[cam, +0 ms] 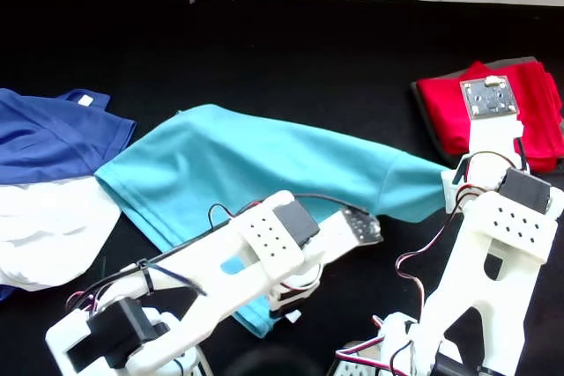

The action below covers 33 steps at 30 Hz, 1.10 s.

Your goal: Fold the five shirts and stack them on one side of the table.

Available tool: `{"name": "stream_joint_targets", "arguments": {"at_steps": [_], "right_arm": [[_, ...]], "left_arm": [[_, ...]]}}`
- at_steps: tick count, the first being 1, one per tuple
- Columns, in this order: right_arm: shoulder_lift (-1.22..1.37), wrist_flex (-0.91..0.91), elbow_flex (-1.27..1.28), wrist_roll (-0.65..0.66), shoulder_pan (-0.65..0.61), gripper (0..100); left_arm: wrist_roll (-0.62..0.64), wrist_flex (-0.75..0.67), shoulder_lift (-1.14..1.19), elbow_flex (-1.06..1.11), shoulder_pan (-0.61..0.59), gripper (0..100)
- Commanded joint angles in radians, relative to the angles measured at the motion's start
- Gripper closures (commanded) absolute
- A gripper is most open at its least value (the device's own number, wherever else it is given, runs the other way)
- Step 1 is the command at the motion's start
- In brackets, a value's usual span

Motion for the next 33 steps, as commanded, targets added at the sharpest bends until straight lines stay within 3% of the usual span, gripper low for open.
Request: {"name": "stream_joint_targets", "arguments": {"at_steps": [1,6,17,25,28,33], "right_arm": [[0.001,-0.012,0.002,0.009,0.008,99.2],[0.002,-0.013,0.002,0.009,0.008,99.2],[0.002,-0.013,0.002,0.009,-0.002,99.2],[0.001,-0.012,0.002,0.009,-0.013,99.2],[-0.004,-0.012,0.002,0.009,-0.012,99.2],[-0.007,-0.010,0.002,0.009,-0.010,99.2]], "left_arm": [[0.031,-0.081,-0.002,0.058,0.007,81],[0.086,-0.167,-0.002,0.116,0.028,81],[0.089,-0.170,0.001,0.122,0.097,81],[0.087,-0.155,0.159,0.087,0.094,78],[0.083,-0.089,0.173,0.008,0.097,83],[0.020,-0.035,0.180,-0.084,0.082,99]]}}
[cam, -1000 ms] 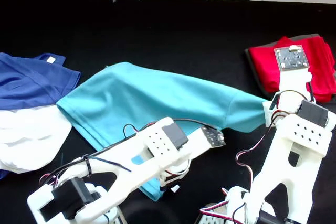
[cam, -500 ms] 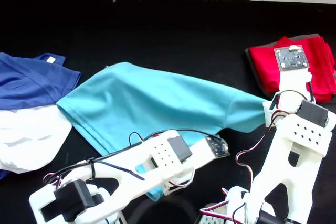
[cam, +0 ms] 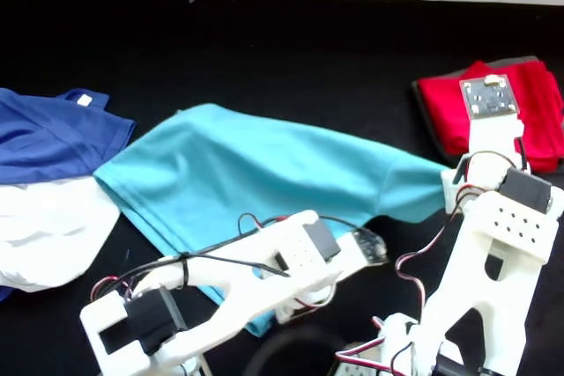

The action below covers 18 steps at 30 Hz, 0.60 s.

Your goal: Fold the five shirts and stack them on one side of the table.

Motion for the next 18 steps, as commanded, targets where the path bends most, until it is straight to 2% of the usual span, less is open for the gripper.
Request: {"name": "stream_joint_targets", "arguments": {"at_steps": [1,9,12,14,18], "right_arm": [[-0.007,-0.010,0.002,0.009,-0.005,99.2],[-0.008,0.008,0.002,0.009,-0.010,99.2],[-0.008,0.007,0.002,0.009,-0.010,99.2],[-0.008,0.005,0.002,0.009,-0.010,99.2],[-0.008,0.005,0.002,0.009,-0.010,99.2]], "left_arm": [[-0.064,0.028,-0.001,-0.062,-0.015,99],[-0.066,0.028,-0.001,-0.061,-0.061,98],[-0.058,0.029,-0.001,-0.062,-0.056,91],[0.002,0.029,-0.001,-0.062,-0.056,85],[0.028,0.029,0.001,-0.059,-0.056,84]]}}
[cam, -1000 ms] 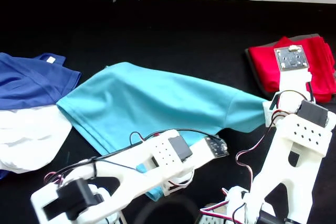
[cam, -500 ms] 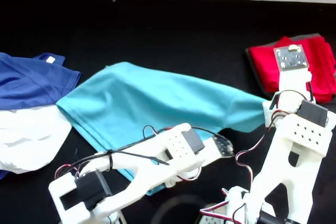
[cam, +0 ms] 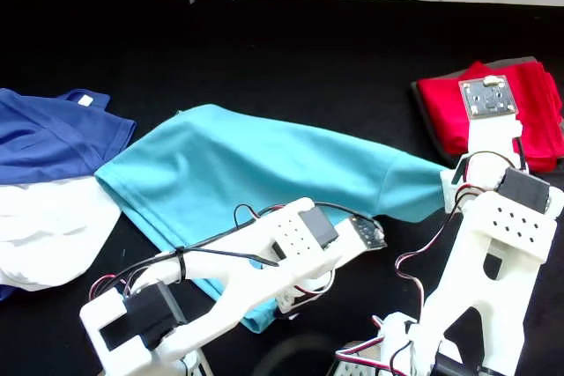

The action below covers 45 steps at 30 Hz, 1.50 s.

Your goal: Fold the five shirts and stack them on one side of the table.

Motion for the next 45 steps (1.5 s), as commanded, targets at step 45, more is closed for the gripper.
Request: {"name": "stream_joint_targets", "arguments": {"at_steps": [45], "right_arm": [[-0.008,0.004,-0.008,0.009,-0.001,99.2]], "left_arm": [[0.018,0.002,0.159,-0.050,0.021,99]]}}
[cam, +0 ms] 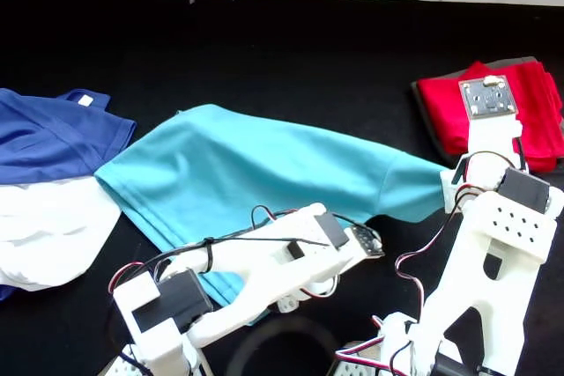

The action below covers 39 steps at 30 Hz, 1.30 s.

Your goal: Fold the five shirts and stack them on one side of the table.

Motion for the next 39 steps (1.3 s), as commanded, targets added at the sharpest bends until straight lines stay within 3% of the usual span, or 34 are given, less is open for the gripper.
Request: {"name": "stream_joint_targets", "arguments": {"at_steps": [1,4,6,14,22,30,39], "right_arm": [[-0.008,0.004,-0.008,0.009,-0.001,99.2],[-0.008,0.002,-0.008,-0.005,-0.001,99.2],[-0.008,-0.001,-0.008,-0.086,-0.005,99.2],[0.002,-0.047,-0.041,-0.239,-0.073,99.2],[0.004,-0.054,-0.348,-0.353,-0.091,99.2],[-0.008,-0.045,-0.573,-0.350,-0.085,99.2],[-0.008,0.104,-0.885,-0.350,-0.085,99.2]], "left_arm": [[0.003,0.005,-0.013,-0.004,0.001,99],[0.000,0.034,-0.021,-0.035,-0.012,99],[-0.005,0.086,-0.042,-0.076,-0.054,99],[-0.204,0.292,-0.265,-0.314,-0.403,99],[-0.250,0.361,-0.392,-0.598,-0.661,99],[-0.281,0.430,-0.421,-0.891,-0.691,99],[-0.282,0.430,-0.596,-0.995,-0.693,99]]}}
